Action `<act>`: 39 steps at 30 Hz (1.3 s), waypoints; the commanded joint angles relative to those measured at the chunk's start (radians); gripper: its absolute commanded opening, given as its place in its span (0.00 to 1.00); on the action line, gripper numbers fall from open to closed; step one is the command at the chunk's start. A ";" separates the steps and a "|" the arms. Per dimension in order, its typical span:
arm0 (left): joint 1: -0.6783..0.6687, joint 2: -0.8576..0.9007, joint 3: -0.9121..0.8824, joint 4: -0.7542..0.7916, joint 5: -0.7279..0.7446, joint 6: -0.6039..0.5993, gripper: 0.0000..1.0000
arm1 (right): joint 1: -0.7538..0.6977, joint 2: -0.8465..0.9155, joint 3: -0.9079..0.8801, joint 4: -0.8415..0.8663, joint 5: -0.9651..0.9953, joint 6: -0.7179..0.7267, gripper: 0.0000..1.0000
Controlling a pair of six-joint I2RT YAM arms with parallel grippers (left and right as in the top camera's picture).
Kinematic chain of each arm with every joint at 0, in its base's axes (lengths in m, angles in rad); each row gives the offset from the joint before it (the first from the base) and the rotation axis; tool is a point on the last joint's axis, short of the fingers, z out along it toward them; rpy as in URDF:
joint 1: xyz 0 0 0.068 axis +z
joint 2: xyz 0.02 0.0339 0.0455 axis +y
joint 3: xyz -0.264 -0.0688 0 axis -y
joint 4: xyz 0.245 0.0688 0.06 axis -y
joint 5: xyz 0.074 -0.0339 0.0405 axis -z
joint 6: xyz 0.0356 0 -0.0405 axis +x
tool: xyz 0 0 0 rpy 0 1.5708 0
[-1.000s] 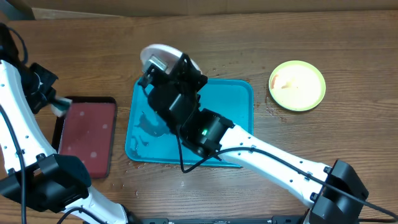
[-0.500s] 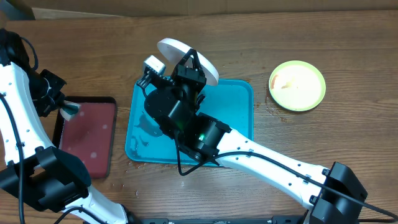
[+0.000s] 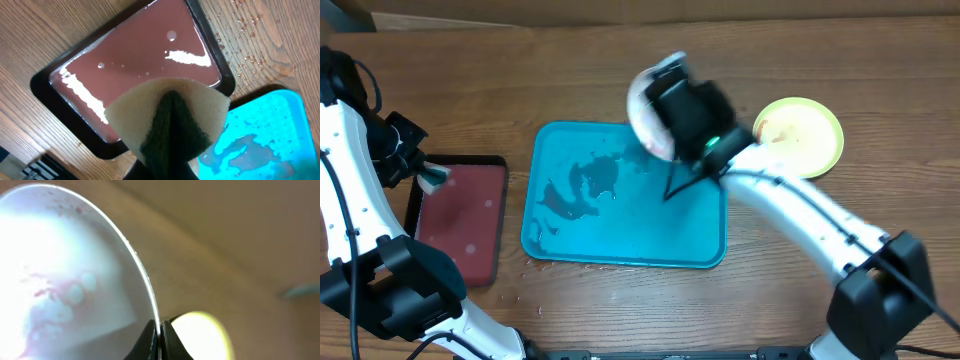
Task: Clean dirty plates on tray and stack at the side
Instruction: 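Lift the white plate with the right gripper and stack it at right, then drop the sponge into the red tray with the left gripper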
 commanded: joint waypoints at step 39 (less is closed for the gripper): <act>0.002 0.005 -0.001 0.017 0.015 0.071 0.04 | -0.863 0.048 -0.261 0.011 -1.131 0.407 0.43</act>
